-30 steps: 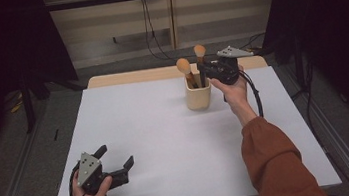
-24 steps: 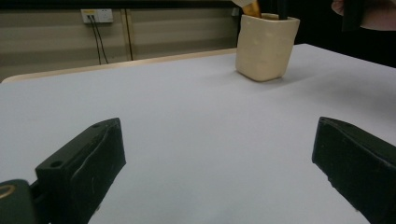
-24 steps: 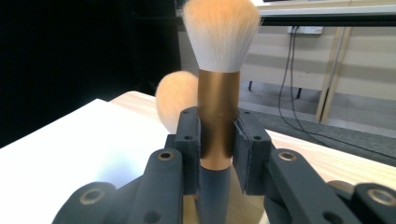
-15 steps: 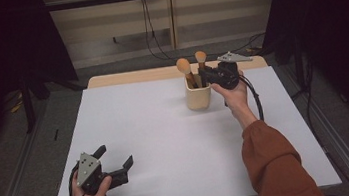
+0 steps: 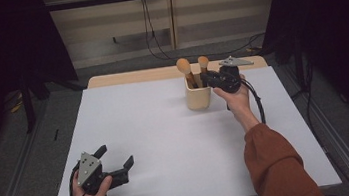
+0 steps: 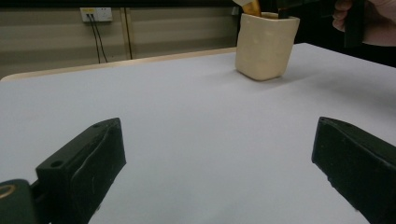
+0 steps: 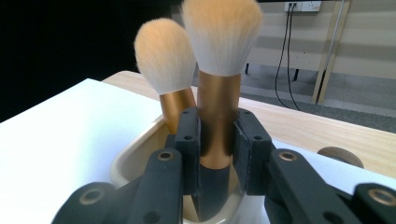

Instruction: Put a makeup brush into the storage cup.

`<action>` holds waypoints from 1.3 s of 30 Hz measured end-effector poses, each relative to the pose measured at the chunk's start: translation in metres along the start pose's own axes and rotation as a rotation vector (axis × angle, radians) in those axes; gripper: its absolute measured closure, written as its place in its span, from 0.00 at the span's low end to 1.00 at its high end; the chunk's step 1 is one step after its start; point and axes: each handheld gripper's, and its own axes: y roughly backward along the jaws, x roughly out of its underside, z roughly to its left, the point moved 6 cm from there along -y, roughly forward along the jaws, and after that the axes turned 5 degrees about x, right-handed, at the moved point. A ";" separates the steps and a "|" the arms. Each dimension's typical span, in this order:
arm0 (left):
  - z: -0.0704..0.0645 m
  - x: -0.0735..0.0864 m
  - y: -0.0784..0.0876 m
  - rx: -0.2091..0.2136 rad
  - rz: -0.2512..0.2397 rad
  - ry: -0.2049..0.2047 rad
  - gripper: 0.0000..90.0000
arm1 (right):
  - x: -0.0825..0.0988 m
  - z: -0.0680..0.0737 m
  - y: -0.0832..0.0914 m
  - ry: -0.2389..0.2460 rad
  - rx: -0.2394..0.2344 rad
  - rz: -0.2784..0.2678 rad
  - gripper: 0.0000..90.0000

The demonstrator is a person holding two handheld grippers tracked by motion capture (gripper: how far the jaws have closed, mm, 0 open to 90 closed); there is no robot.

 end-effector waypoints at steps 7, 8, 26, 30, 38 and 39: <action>0.000 0.000 0.000 0.001 0.005 -0.004 0.03 | 0.004 0.002 -0.001 -0.009 0.004 0.016 0.81; 0.000 0.000 0.000 0.001 0.005 -0.005 0.03 | 0.005 0.002 -0.001 -0.008 0.006 0.019 0.81; 0.001 0.001 -0.001 0.000 0.005 0.001 0.03 | 0.008 0.005 0.004 -0.034 -0.015 0.005 0.48; 0.002 0.001 -0.001 -0.003 0.008 0.000 0.03 | 0.007 0.005 0.007 -0.028 -0.016 -0.001 0.27; 0.002 0.001 -0.003 -0.002 0.007 0.011 0.03 | 0.004 0.005 0.013 -0.036 -0.016 -0.021 0.02; 0.002 0.001 -0.003 -0.004 0.006 0.010 0.03 | 0.004 0.006 0.014 -0.036 -0.012 -0.024 0.02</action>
